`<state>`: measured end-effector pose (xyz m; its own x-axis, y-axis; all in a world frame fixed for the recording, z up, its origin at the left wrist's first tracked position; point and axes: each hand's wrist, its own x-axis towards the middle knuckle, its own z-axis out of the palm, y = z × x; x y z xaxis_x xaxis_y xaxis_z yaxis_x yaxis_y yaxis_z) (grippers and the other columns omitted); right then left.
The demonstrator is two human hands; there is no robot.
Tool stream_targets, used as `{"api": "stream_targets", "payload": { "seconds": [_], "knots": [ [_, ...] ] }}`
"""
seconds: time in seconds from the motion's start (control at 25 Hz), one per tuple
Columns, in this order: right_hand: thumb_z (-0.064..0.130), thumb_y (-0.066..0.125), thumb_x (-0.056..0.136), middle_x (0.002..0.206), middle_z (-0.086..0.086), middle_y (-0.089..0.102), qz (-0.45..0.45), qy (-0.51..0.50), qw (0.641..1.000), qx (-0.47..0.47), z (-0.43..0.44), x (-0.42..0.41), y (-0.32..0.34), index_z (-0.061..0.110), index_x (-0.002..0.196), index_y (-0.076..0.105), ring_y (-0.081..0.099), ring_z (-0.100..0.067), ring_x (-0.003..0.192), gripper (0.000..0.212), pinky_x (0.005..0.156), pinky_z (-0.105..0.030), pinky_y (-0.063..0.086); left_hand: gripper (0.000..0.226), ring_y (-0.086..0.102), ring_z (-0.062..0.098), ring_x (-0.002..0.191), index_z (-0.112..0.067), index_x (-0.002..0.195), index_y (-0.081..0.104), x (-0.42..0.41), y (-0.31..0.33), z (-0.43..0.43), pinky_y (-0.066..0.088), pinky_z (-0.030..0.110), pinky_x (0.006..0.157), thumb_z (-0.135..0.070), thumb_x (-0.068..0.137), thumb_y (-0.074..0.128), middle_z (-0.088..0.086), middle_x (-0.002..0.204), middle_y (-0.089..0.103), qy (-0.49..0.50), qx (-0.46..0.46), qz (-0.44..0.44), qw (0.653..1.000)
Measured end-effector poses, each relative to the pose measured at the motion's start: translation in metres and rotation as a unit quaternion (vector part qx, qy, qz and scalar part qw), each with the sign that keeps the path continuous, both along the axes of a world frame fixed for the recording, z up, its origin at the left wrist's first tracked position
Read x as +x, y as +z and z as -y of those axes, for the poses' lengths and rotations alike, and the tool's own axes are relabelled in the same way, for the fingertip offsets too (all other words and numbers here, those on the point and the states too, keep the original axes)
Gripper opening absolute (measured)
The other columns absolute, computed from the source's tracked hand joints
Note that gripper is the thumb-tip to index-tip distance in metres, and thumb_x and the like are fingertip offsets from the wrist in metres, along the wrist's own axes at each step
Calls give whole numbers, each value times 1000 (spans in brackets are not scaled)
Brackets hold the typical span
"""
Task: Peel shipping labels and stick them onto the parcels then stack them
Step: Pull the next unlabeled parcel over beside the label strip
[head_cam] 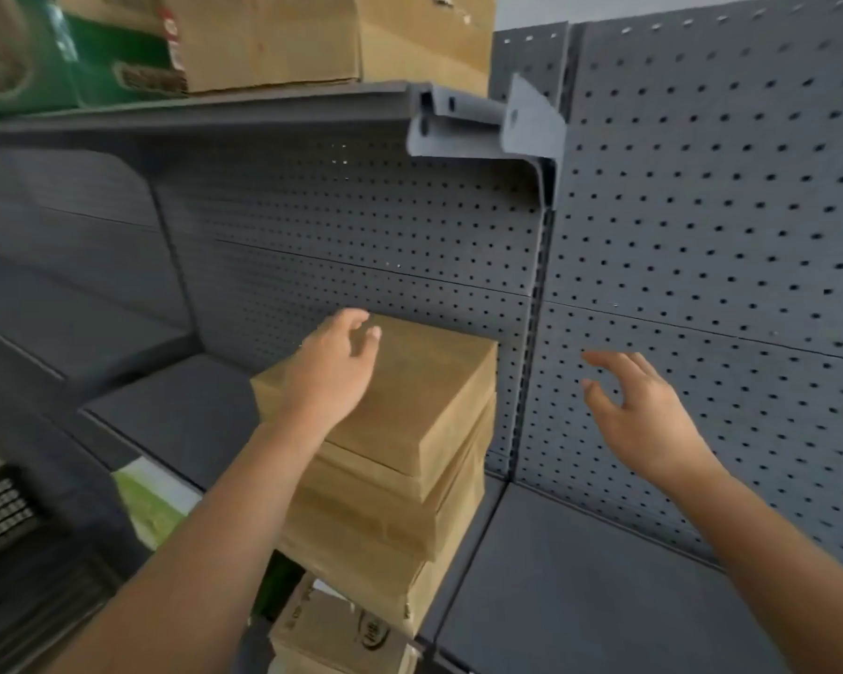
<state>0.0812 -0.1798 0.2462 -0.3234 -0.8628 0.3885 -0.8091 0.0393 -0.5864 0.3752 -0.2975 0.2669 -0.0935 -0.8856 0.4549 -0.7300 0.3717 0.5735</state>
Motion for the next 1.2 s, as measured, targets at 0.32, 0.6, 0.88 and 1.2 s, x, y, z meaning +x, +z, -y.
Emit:
{"api": "stream_targets", "payload": {
  "seconds": [0.32, 0.6, 0.88, 1.2],
  "knots": [
    [46, 43, 101, 151, 10, 42, 362, 42, 930, 54, 61, 83, -33, 33, 154, 29, 45, -18, 135, 56, 109, -40, 37, 46, 55, 28, 127, -21, 130, 61, 103, -42, 27, 40, 37, 96, -52, 104, 41, 3, 130, 62, 92, 184, -173, 963],
    [52, 51, 94, 148, 13, 47, 487, 52, 866, 104, 73, 113, -54, 34, 152, 36, 43, -13, 138, 63, 121, -46, 29, 66, 64, 18, 116, -27, 119, 66, 106, -64, 31, 44, 39, 112, -80, 85, 47, -2, 121, 70, 66, 294, -347, 888],
    [46, 50, 95, 130, 8, 66, 514, 64, 853, 69, 46, 97, -39, 44, 120, 60, 59, -16, 122, 27, 113, -45, 40, 83, 54, 18, 129, -35, 135, 56, 88, -51, 3, 37, 49, 115, -87, 70, 56, -11, 137, 60, 24, 281, -348, 894],
    [30, 50, 99, 109, 6, 76, 528, -29, 848, -14, -56, 21, -13, 42, 104, 67, 70, -22, 108, 21, 98, -48, 53, 22, 59, 7, 117, -57, 114, 59, 4, -38, -58, 44, 47, 109, -51, 94, 61, -27, 118, 62, -150, 300, -280, 900]
  ]
}}
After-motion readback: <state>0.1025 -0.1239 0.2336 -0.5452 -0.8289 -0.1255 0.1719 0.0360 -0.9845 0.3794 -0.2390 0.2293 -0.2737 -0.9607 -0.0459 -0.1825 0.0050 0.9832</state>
